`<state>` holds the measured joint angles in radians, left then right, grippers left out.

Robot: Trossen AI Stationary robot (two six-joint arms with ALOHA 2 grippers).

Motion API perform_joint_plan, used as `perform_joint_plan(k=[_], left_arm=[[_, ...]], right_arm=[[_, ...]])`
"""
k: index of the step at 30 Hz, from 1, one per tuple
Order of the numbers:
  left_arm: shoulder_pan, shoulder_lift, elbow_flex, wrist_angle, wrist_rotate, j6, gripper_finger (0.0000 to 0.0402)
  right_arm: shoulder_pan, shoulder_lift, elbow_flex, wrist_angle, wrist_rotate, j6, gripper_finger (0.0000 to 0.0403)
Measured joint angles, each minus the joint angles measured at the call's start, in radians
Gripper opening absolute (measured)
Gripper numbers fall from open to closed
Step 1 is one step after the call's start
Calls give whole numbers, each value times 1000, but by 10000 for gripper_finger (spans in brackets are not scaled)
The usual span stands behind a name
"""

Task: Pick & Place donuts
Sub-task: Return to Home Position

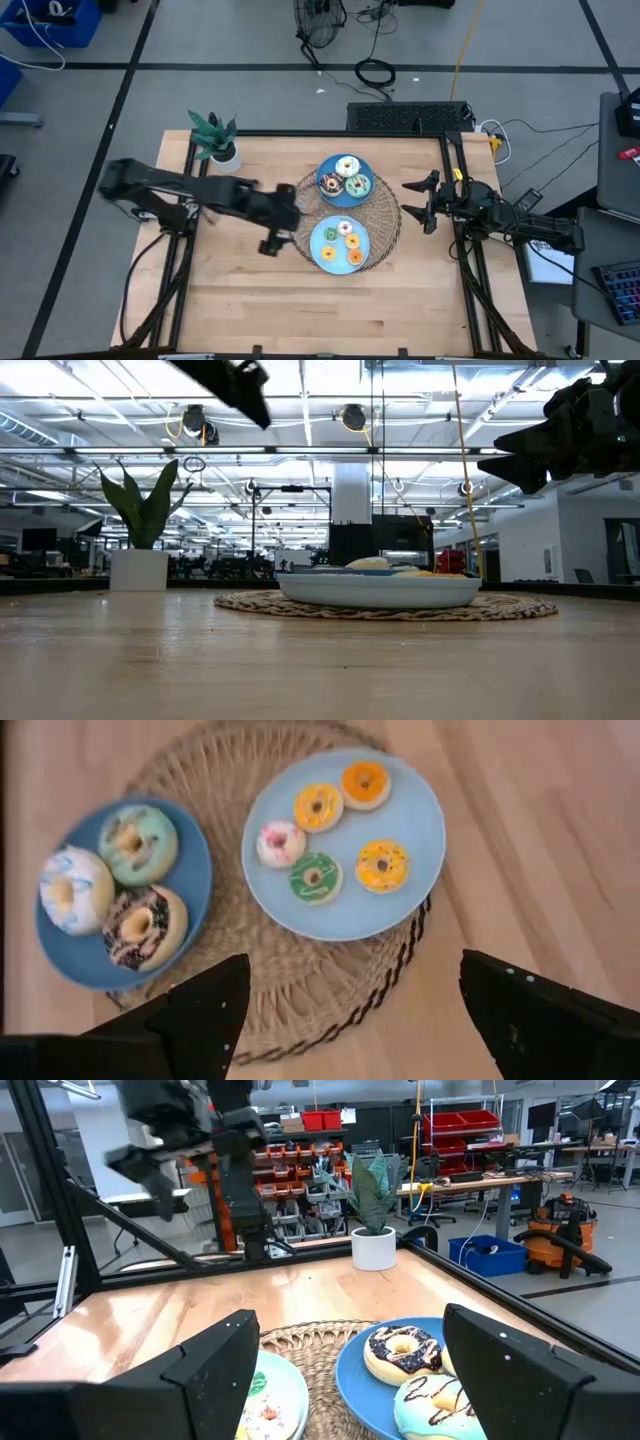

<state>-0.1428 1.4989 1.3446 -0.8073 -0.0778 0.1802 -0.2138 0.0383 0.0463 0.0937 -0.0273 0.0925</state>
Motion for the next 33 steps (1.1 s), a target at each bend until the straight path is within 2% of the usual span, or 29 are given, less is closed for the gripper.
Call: perform_joint_plan(k=[3, 7, 11, 14, 18, 22, 27, 33], left_arm=[[47, -186, -264, 266, 36, 10, 356], [131, -382, -638, 701, 106, -57, 356], [177, -486, -927, 1176, 162, -116, 351], [188, -537, -1071, 1337, 160, -149, 354], [198, -634, -1167, 1371, 123, -192, 358], [214, -787, -1213, 1308, 122, -188, 352], [246, -1028, -1225, 1066, 82, -193, 351], [246, -1225, -1225, 890, 68, -175, 356]], right_arm=[[0, 0, 0, 0, 0, 0, 304], [0, 0, 0, 0, 0, 0, 304], [0, 0, 0, 0, 0, 0, 304], [0, 0, 0, 0, 0, 0, 304], [0, 0, 0, 0, 0, 0, 304], [0, 0, 0, 0, 0, 0, 304], [0, 0, 0, 0, 0, 0, 304], [0, 0, 0, 0, 0, 0, 304]])
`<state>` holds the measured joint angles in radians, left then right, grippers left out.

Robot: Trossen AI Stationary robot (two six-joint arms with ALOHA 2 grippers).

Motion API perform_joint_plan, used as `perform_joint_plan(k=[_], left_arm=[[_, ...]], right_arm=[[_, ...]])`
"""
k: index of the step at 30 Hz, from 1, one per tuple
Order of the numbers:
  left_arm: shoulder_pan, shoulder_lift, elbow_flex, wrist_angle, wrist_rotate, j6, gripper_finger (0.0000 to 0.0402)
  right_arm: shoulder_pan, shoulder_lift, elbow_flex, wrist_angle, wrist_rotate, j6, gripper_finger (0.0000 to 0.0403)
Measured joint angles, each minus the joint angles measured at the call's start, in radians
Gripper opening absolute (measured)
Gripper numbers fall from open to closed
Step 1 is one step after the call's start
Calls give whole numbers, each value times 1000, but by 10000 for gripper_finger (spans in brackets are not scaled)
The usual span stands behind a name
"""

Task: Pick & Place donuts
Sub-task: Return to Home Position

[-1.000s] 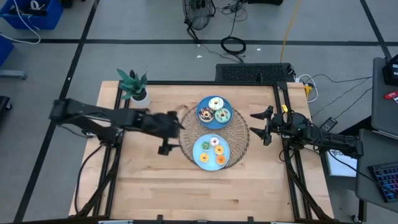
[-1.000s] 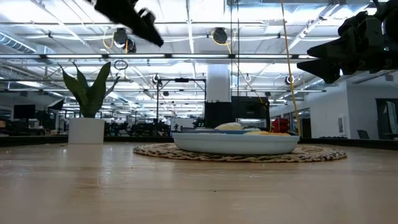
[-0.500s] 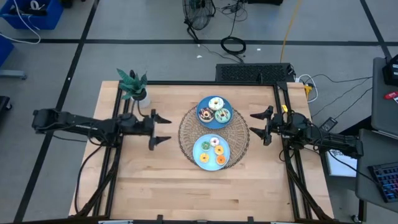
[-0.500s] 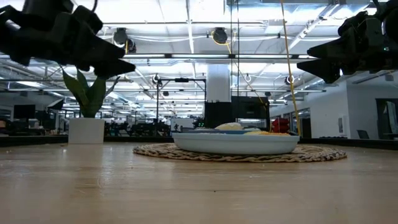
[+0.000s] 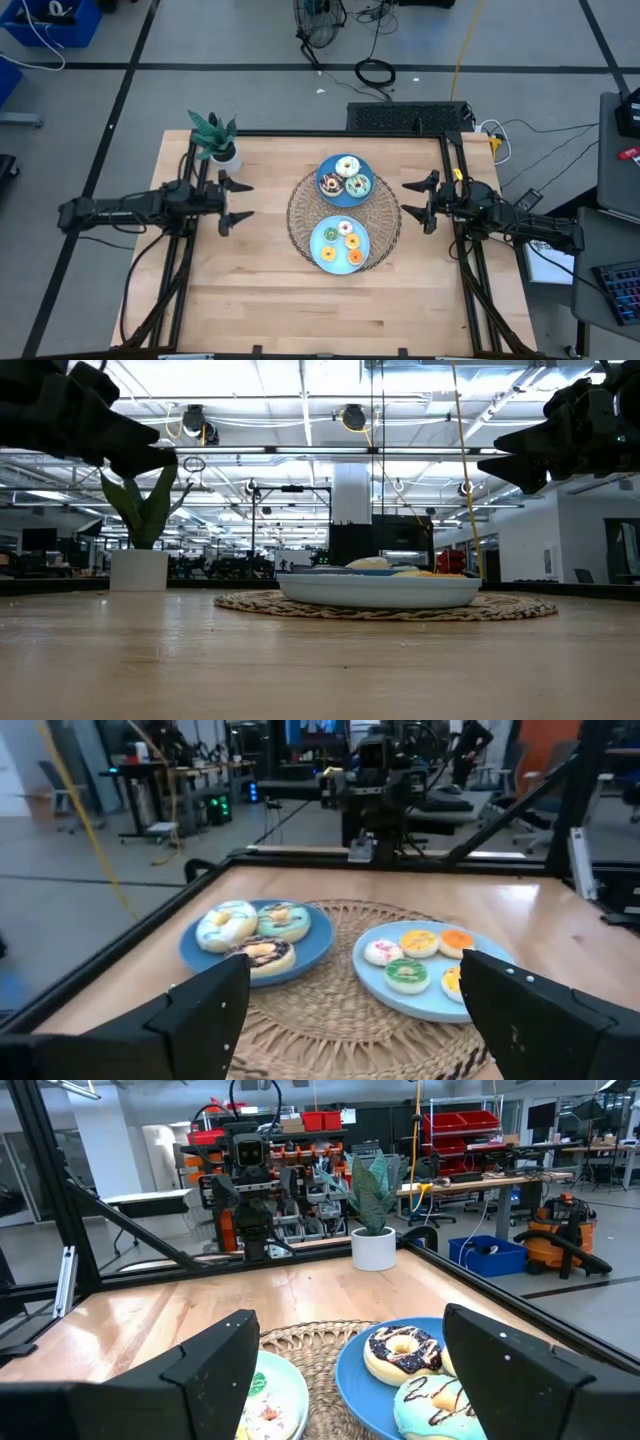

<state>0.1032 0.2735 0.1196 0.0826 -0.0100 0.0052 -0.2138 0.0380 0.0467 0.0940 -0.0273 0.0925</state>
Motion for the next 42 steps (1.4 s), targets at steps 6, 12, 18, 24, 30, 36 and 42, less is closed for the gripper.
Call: perform_joint_plan(k=[6, 12, 18, 24, 30, 36, 42], left_arm=[[0, -149, -36, -80, -43, 0, 352], [3, -237, -106, -65, -35, -15, 352], [0, -227, -107, -63, -41, -2, 351], [0, -196, -107, -59, -40, -10, 350], [0, -192, -110, -32, -44, -10, 346], [0, -192, -110, -24, -44, -10, 352], [0, -192, -110, -22, -44, -10, 351]], right_arm=[[0, 0, 0, 0, 0, 0, 304], [0, 0, 0, 0, 0, 0, 304], [0, 0, 0, 0, 0, 0, 304], [0, 0, 0, 0, 0, 0, 304], [0, 0, 0, 0, 0, 0, 304], [0, 0, 0, 0, 0, 0, 304], [0, 0, 0, 0, 0, 0, 304]])
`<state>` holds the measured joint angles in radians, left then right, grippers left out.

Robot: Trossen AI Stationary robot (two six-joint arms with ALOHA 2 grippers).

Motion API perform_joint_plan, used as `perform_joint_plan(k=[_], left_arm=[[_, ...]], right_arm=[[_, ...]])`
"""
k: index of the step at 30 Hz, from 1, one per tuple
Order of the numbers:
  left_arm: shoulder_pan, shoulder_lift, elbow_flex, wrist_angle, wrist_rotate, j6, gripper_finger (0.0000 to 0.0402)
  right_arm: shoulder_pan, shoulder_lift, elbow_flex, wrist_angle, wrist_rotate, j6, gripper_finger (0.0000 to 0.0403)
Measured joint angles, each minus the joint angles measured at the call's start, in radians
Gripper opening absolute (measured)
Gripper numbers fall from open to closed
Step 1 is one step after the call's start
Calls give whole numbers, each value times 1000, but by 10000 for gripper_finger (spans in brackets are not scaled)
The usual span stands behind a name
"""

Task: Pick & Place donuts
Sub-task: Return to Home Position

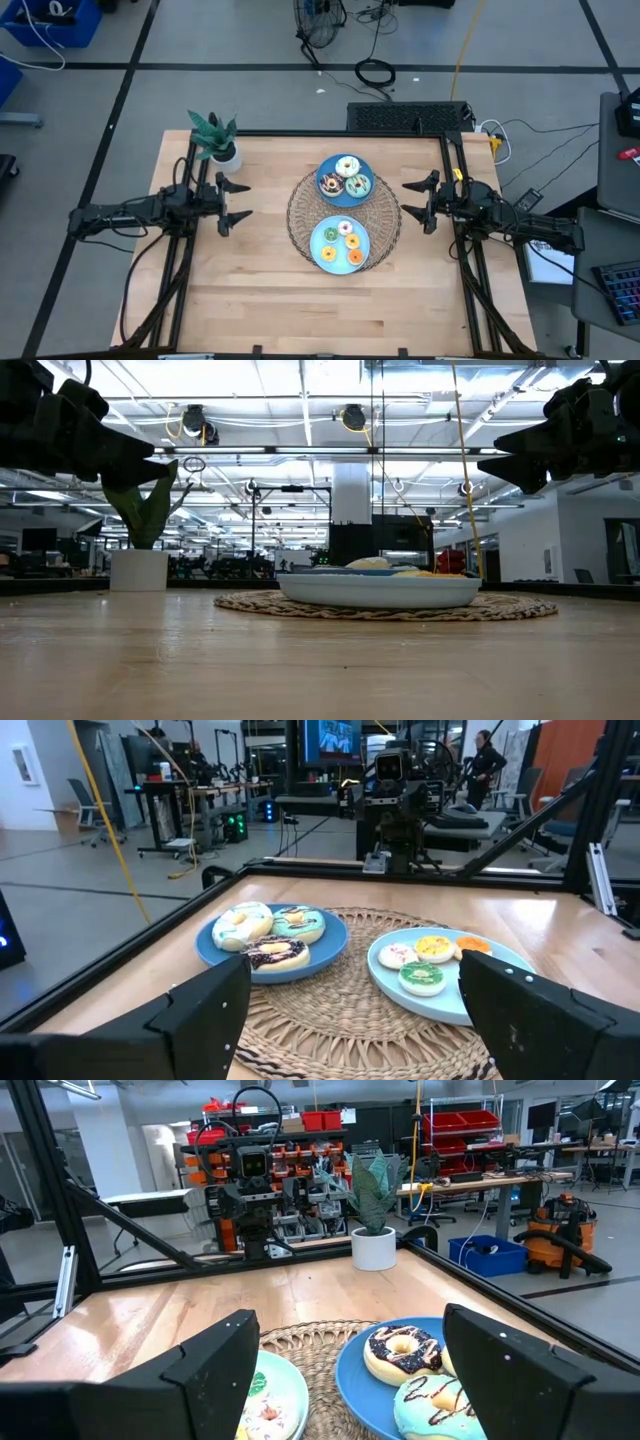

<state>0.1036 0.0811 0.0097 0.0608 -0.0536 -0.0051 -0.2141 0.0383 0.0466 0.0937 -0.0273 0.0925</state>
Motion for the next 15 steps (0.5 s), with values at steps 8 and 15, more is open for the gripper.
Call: perform_joint_plan(k=[8, 15], left_arm=[[0, 0, 0, 1, 0, 0, 349], [0, 0, 0, 2, 0, 0, 342]], right_arm=[[0, 0, 0, 0, 0, 0, 304], [0, 0, 0, 0, 0, 0, 304]])
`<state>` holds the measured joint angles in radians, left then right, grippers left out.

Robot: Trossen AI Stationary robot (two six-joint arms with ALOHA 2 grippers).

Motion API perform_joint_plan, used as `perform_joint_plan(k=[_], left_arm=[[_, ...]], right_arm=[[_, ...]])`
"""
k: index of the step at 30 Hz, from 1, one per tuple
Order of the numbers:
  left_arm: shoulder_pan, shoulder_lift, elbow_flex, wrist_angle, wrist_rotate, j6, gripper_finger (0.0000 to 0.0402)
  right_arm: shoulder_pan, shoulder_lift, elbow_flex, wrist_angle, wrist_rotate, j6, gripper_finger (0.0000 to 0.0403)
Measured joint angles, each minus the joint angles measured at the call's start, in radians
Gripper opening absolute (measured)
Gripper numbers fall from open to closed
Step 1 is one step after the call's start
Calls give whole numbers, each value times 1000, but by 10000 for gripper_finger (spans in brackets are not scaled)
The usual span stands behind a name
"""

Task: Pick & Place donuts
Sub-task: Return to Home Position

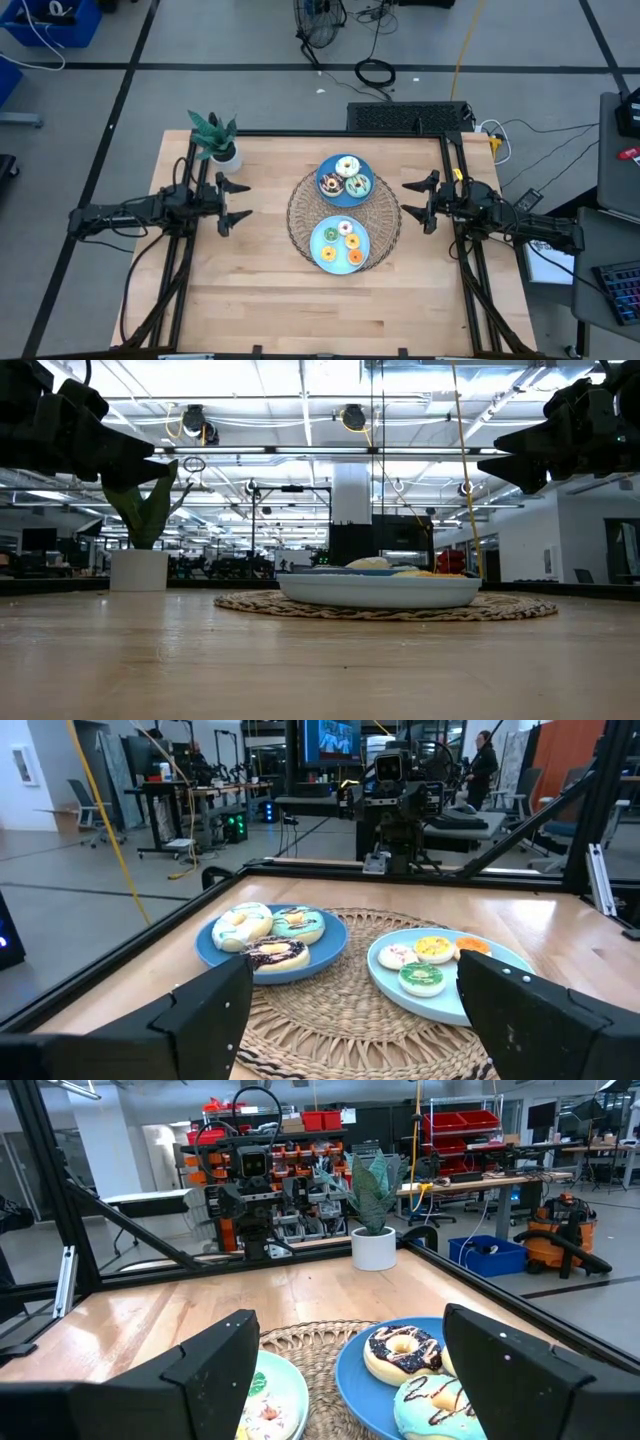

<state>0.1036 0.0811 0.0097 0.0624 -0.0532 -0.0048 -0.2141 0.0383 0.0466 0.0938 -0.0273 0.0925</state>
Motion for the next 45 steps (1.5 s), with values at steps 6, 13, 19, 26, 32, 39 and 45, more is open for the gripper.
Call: perform_joint_plan(k=[6, 13, 19, 26, 32, 39, 45], left_arm=[[0, 0, 0, 0, 0, 0, 343], [0, 0, 0, 0, 0, 0, 342], [0, 0, 0, 1, 1, 0, 338], [0, 0, 0, 1, 1, 0, 338], [0, 0, 1, 1, 1, 0, 339], [0, 0, 1, 1, 1, 0, 335], [0, 0, 1, 1, 1, 0, 335]], right_arm=[[0, 0, 0, 0, 0, 0, 304], [0, 0, 0, 0, 0, 0, 304], [0, 0, 0, 0, 0, 0, 304], [0, 0, 0, 0, 0, 0, 304], [0, 0, 0, 0, 0, 0, 304], [0, 0, 0, 0, 0, 0, 304], [0, 0, 0, 0, 0, 0, 304]])
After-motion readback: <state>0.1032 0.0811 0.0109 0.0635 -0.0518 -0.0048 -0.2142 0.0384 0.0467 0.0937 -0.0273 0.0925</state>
